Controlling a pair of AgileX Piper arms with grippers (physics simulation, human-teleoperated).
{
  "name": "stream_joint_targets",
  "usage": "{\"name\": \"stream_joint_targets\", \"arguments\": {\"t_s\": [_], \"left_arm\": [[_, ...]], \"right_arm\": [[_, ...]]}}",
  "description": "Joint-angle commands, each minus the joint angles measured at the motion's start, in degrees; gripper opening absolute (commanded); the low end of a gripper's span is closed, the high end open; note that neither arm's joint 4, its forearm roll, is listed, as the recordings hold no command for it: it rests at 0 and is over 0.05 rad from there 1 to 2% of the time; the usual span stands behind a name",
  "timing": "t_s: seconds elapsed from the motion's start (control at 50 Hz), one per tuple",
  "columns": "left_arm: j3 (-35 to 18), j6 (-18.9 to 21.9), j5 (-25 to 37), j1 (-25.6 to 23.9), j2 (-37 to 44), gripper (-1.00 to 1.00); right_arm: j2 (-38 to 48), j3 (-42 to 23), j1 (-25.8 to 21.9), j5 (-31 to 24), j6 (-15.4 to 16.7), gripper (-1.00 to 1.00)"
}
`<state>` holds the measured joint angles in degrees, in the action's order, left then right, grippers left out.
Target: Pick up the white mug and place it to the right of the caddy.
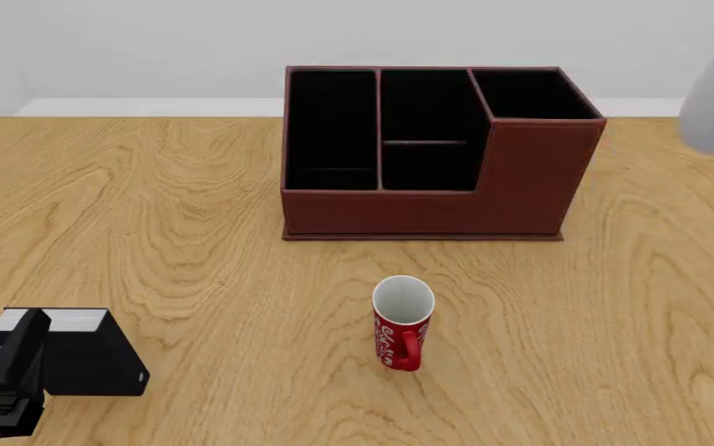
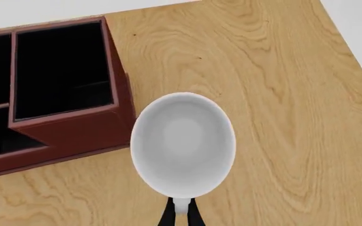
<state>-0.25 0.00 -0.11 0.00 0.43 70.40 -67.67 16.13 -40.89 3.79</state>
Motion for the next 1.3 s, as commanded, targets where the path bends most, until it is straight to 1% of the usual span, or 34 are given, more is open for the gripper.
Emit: {"name": "stream_joint_targets", "arguments": {"t_s": [0.02,0.04,0.26,0.46,0.52,0.58,0.66,0.76,0.88,0.92,0.94,1.0,1.04,1.12,1.18,1.2,1.3], "left_arm": [[0.00,0.00,0.00,0.00,0.00,1.00],[0.00,0.00,0.00,0.00,0.00,1.00],[0.00,0.00,0.00,0.00,0.00,1.00],[0.00,0.00,0.00,0.00,0.00,1.00],[0.00,0.00,0.00,0.00,0.00,1.00],[0.00,0.00,0.00,0.00,0.00,1.00],[0.00,0.00,0.00,0.00,0.00,1.00],[0.00,0.00,0.00,0.00,0.00,1.00],[0.00,0.00,0.00,0.00,0.00,1.00],[0.00,0.00,0.00,0.00,0.00,1.00],[0.00,0.00,0.00,0.00,0.00,1.00],[0.00,0.00,0.00,0.00,0.00,1.00],[0.00,0.00,0.00,0.00,0.00,1.00],[0.00,0.00,0.00,0.00,0.00,1.00],[0.00,0.00,0.00,0.00,0.00,1.00],[0.00,0.00,0.00,0.00,0.00,1.00],[0.00,0.00,0.00,0.00,0.00,1.00]], "right_arm": [[3.84,-4.90,3.61,-0.08,3.17,-1.00],[3.96,-5.08,4.10,-0.09,3.63,-1.00],[6.72,-9.99,5.59,-1.56,3.78,-1.00],[9.64,-13.20,5.11,-2.25,3.73,-1.00],[10.73,-14.18,4.95,-2.49,4.18,-1.00],[12.28,-15.54,4.16,-2.84,3.82,-1.00],[14.01,-17.31,4.36,-2.96,4.57,-1.00],[16.34,-18.69,4.63,-2.07,5.62,-1.00],[19.00,-20.17,4.51,-0.94,5.78,-1.00],[19.53,-20.63,3.46,-0.85,4.92,-1.00],[19.77,-20.69,3.58,-0.46,5.39,-1.00],[20.56,-20.84,3.11,0.09,5.45,-1.00],[21.26,-21.56,1.75,0.10,4.51,-1.00],[22.54,-22.38,2.07,0.66,4.66,-1.00],[23.70,-22.65,1.25,1.18,4.36,-1.00],[23.96,-22.58,1.45,1.49,4.76,-1.00],[25.41,-23.62,0.73,1.90,4.01,-1.00]]}}
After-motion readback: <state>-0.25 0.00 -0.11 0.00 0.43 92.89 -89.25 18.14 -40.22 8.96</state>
